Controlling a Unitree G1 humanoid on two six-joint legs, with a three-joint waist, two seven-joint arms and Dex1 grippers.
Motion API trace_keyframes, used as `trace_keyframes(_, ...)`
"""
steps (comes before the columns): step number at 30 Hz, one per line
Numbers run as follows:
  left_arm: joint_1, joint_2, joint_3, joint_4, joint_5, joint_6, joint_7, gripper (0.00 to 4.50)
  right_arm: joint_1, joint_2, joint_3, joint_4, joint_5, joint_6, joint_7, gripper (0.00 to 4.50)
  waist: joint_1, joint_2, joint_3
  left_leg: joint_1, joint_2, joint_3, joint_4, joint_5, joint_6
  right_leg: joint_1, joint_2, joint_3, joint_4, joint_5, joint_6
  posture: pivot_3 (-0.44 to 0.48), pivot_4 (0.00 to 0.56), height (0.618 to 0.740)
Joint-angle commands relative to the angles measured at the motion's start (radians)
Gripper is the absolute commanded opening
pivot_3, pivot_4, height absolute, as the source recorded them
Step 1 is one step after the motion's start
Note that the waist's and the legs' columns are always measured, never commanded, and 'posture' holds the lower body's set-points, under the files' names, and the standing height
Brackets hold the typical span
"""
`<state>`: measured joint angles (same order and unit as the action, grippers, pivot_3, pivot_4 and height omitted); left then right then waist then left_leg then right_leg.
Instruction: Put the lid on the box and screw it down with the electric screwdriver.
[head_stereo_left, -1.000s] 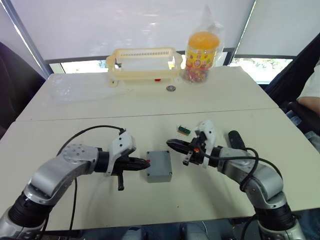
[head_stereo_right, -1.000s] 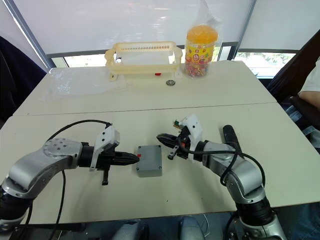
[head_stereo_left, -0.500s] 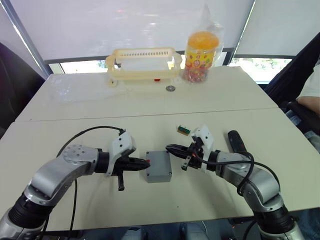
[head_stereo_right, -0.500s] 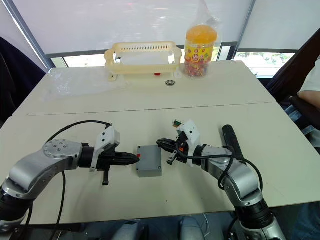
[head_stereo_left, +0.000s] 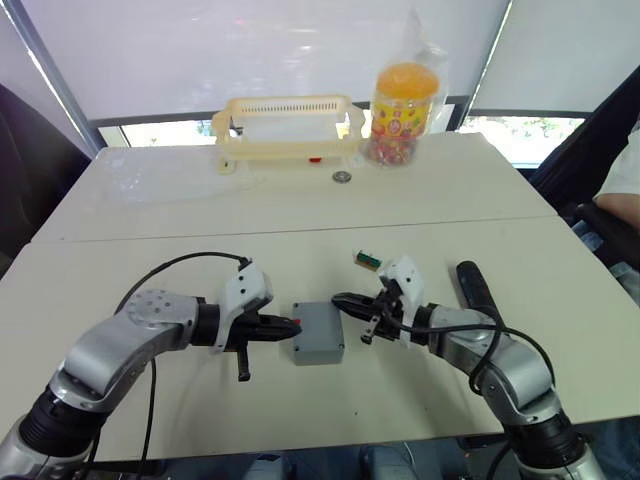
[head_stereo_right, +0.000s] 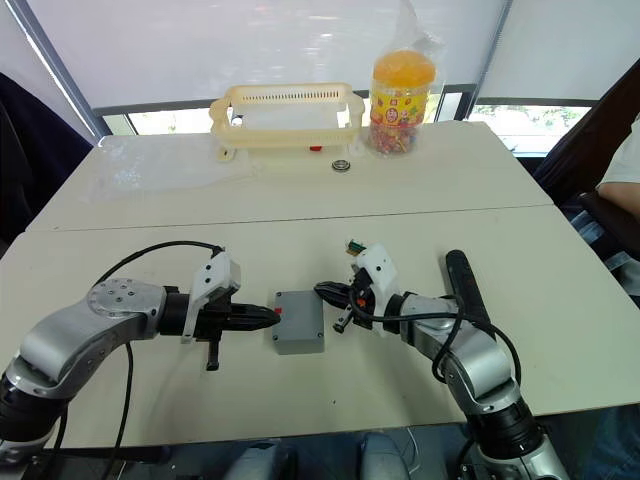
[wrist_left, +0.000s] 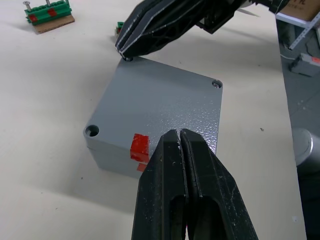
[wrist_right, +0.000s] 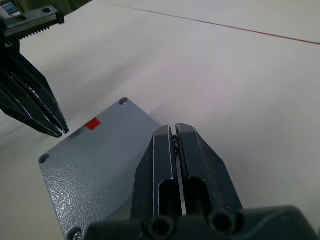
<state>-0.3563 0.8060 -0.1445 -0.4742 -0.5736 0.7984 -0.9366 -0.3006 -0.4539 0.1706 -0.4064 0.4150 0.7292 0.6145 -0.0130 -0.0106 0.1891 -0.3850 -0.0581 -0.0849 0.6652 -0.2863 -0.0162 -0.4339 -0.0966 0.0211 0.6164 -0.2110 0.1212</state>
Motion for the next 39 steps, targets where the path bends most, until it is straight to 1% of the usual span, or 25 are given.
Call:
trace_keyframes(1,-0.009,0.0,0.004,-0.021,0.008,-0.008,0.002,0.0,-0.005,0.001,-0.006,-0.005,-0.007,-0.025,0.003,0.02,0.0,0.0,0.0,0.0,0.0,0.0,0.0,0.0,0.0,0.0,0.0,0.0,0.0,0.0,0.0,0.0,0.15,0.74)
trace_keyframes(3,-0.011,-0.002,0.002,-0.02,0.008,-0.009,0.003,0.0,-0.009,0.004,-0.007,-0.003,-0.009,-0.028,0.002,0.02,0.0,0.0,0.0,0.0,0.0,0.0,0.0,0.0,0.0,0.0,0.0,0.0,0.0,0.0,0.0,0.0,0.15,0.74)
trace_keyframes(5,-0.014,-0.005,0.002,-0.019,0.008,-0.009,0.003,0.0,-0.014,0.006,-0.009,-0.004,-0.013,-0.039,0.002,0.6,0.0,0.0,0.0,0.0,0.0,0.0,0.0,0.0,0.0,0.0,0.0,0.0,0.0,0.0,0.0,0.0,0.15,0.74)
trace_keyframes(7,-0.016,-0.007,0.002,-0.016,0.008,-0.009,0.002,0.0,-0.019,0.002,-0.013,-0.012,-0.01,-0.04,0.008,1.42,0.0,0.0,0.0,0.0,0.0,0.0,0.0,0.0,0.0,0.0,0.0,0.0,0.0,0.0,0.0,0.0,0.15,0.74)
trace_keyframes(9,-0.019,-0.008,0.004,-0.012,0.006,-0.009,-0.001,0.0,-0.034,0.002,-0.03,-0.03,0.009,-0.024,0.01,2.54,0.0,0.0,0.0,0.0,0.0,0.0,0.0,0.0,0.0,0.0,0.0,0.0,0.0,0.0,0.0,0.0,0.15,0.74)
trace_keyframes(11,-0.027,-0.011,0.008,-0.007,-0.001,-0.006,-0.004,0.0,-0.057,-0.001,-0.069,-0.059,0.049,0.003,0.011,3.47,0.0,0.0,0.0,0.0,0.0,0.0,0.0,0.0,0.0,0.0,0.0,0.0,0.0,0.0,0.0,0.0,0.15,0.74)
trace_keyframes(15,-0.056,-0.013,0.032,0.006,-0.032,0.014,-0.019,0.0,-0.12,-0.032,-0.221,-0.116,0.205,0.152,-0.01,3.47,0.002,0.0,0.0,0.0,0.0,0.0,0.0,0.0,0.0,0.0,0.0,0.0,0.0,0.0,0.0,0.0,0.15,0.74)
trace_keyframes(17,-0.085,-0.003,0.038,0.018,-0.044,0.013,-0.051,0.0,-0.166,-0.097,-0.34,-0.128,0.312,0.297,-0.032,3.47,0.003,0.0,0.0,0.0,0.0,0.0,0.0,0.0,0.0,0.0,0.0,0.0,0.0,0.0,0.0,0.0,0.15,0.74)
trace_keyframes(19,-0.117,0.008,0.031,0.025,-0.048,0.002,-0.089,0.0,-0.191,-0.204,-0.418,-0.124,0.346,0.415,-0.041,3.47,0.006,0.0,0.0,0.0,0.0,-0.001,0.0,0.0,0.0,0.0,0.0,0.0,0.0,0.0,0.0,0.0,0.15,0.74)
trace_keyframes(22,-0.162,0.015,0.005,0.024,-0.049,-0.017,-0.154,0.0,-0.191,-0.408,-0.476,-0.11,0.38,0.582,-0.011,4.31,0.007,0.0,0.0,-0.001,-0.001,0.0,0.0,0.0,0.0,0.001,0.0,-0.001,-0.002,0.0,0.0,0.0,0.15,0.74)
trace_keyframes(23,-0.176,0.014,-0.005,0.019,-0.05,-0.023,-0.174,0.0,-0.191,-0.467,-0.498,-0.102,0.395,0.641,-0.002,4.46,0.006,0.0,0.0,-0.001,-0.001,0.001,0.0,0.0,0.001,0.001,0.0,-0.001,-0.002,0.0,0.0,0.0,0.15,0.74)
trace_keyframes(26,-0.211,-0.001,-0.036,0.002,-0.054,-0.043,-0.222,0.0,-0.202,-0.627,-0.536,-0.026,0.415,0.842,-0.004,4.46,0.0,0.0,0.0,-0.001,0.0,0.003,0.0,0.0,0.001,0.001,0.0,-0.001,-0.002,0.0,0.0,0.0,0.15,0.74)
trace_keyframes(29,-0.227,-0.012,-0.063,-0.01,-0.051,-0.076,-0.265,0.0,-0.094,-0.828,-0.545,0.046,0.524,0.885,0.035,4.46,0.003,0.001,0.001,-0.002,0.0,0.004,0.0,-0.001,0.002,0.001,0.0,-0.001,-0.002,0.0,0.0,0.0,0.15,0.74)
trace_keyframes(31,-0.232,-0.023,-0.076,-0.019,-0.049,-0.091,-0.278,0.0,-0.012,-0.923,-0.548,0.095,0.615,0.885,0.034,4.46,0.004,0.001,0.001,-0.002,0.0,0.004,0.0,-0.001,0.002,0.001,0.0,-0.002,-0.003,0.0,0.0,0.0,0.15,0.74)
trace_keyframes(33,-0.238,-0.042,-0.092,-0.032,-0.045,-0.09,-0.267,0.0,0.041,-0.965,-0.557,0.144,0.688,0.885,0.009,4.46,0.0,0.001,0.001,-0.002,0.0,0.004,0.001,-0.001,0.002,0.002,0.0,-0.001,-0.003,0.0,0.0,0.0,0.15,0.74)
trace_keyframes(35,-0.236,-0.06,-0.1,-0.03,-0.037,-0.095,-0.255,0.0,0.055,-0.972,-0.538,0.178,0.745,0.885,-0.036,4.46,-0.001,0.001,0.0,-0.001,0.001,0.007,0.001,-0.001,0.002,0.002,0.0,0.0,-0.003,0.0,0.0,0.0,0.15,0.74)
trace_keyframes(37,-0.23,-0.08,-0.105,-0.029,-0.036,-0.093,-0.236,0.0,0.042,-0.96,-0.507,0.214,0.773,0.885,-0.085,4.46,0.0,0.001,0.0,0.0,0.001,0.007,0.001,-0.001,0.002,0.002,0.0,0.001,-0.003,0.0,0.0,0.0,0.15,0.74)
trace_keyframes(39,-0.215,-0.091,-0.105,-0.032,-0.034,-0.09,-0.215,0.0,-0.003,-0.937,-0.46,0.276,0.813,0.885,-0.148,4.46,0.0,0.001,0.0,0.0,0.001,0.007,0.001,-0.001,0.002,0.002,0.0,0.001,-0.003,0.0,0.0,0.0,0.15,0.74)
